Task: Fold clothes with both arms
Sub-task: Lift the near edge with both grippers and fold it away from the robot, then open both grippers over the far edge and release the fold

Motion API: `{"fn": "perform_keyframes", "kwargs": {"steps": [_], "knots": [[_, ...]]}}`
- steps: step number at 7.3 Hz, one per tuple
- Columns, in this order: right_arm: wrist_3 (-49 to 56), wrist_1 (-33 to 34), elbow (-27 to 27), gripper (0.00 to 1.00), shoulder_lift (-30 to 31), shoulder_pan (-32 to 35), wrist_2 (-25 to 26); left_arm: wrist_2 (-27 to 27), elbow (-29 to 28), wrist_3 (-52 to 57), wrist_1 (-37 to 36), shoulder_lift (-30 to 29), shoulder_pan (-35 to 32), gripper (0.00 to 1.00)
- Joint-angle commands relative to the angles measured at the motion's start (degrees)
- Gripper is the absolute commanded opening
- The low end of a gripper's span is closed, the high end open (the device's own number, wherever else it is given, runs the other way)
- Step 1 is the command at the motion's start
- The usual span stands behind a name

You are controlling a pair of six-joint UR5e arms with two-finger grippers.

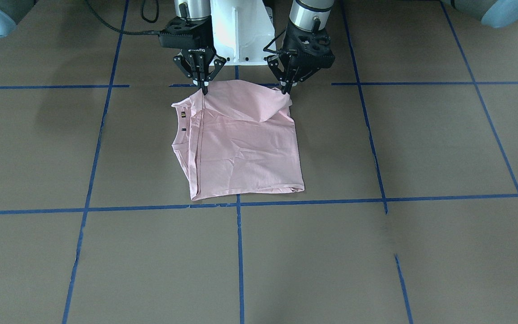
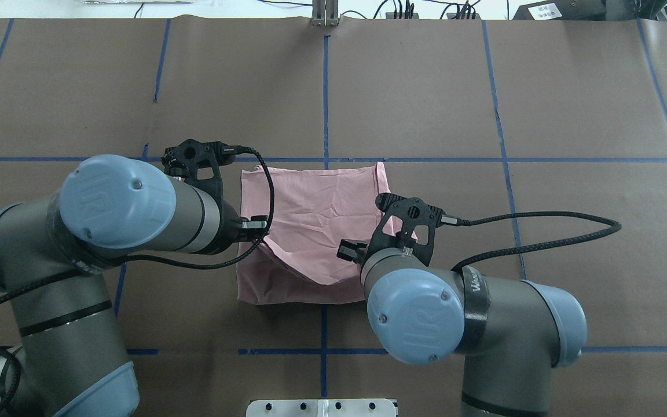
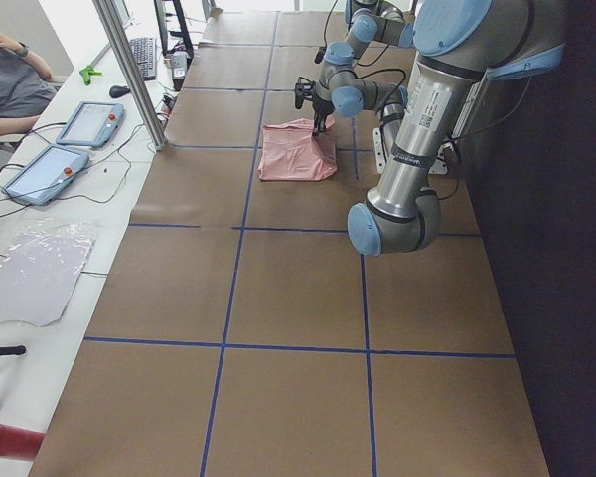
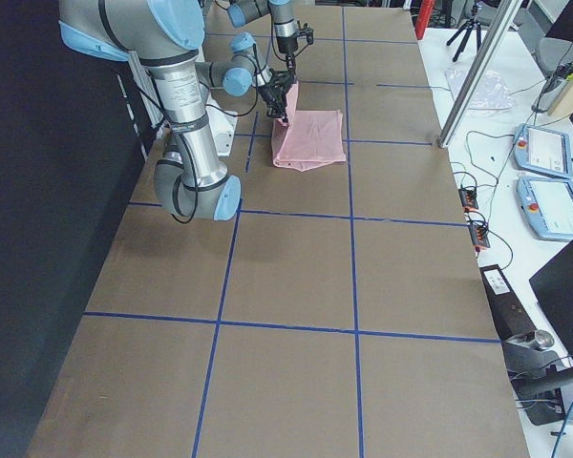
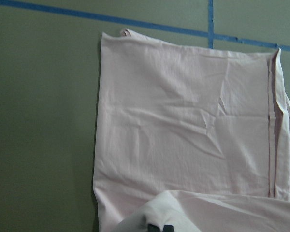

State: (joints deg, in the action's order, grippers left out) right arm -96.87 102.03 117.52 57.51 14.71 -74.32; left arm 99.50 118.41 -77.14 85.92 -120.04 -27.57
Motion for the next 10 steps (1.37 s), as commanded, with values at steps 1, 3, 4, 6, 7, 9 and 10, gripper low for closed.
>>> {"fn": "perform_keyframes", "kwargs": {"steps": [1, 3, 4, 6, 7, 9, 10], "knots": [[2.64, -5.76, -7.35, 0.0, -1.78, 5.13, -2.22, 0.08, -5.97, 2.77, 3.45, -1.68, -3.53, 0.0], [4.84, -9.99, -16.3, 0.0, -5.54, 9.0, -4.59, 0.08, -13.43, 4.97, 8.37, -3.27, -5.73, 0.0], [8.33, -12.79, -23.75, 0.0, -9.13, 11.72, -6.34, 0.16, -17.82, 7.07, 11.0, -4.58, -7.65, 0.0], [19.97, -25.84, -44.11, 0.99, -16.07, 20.41, -13.46, 0.34, -32.38, 16.95, 20.11, -9.23, -14.14, 0.99], [23.53, -26.87, -48.13, 1.0, -17.24, 23.84, -18.53, 5.04, -34.98, 22.5, 21.91, -9.25, -18.0, 1.0], [29.71, -26.88, -48.09, 1.0, -17.26, 25.72, -21.83, 9.21, -34.57, 25.2, 21.84, -9.07, -19.8, 1.0], [30.68, -26.88, -47.82, 1.0, -17.17, 26.16, -24.01, 9.22, -33.43, 25.28, 21.84, -8.64, -19.8, 1.0]]}}
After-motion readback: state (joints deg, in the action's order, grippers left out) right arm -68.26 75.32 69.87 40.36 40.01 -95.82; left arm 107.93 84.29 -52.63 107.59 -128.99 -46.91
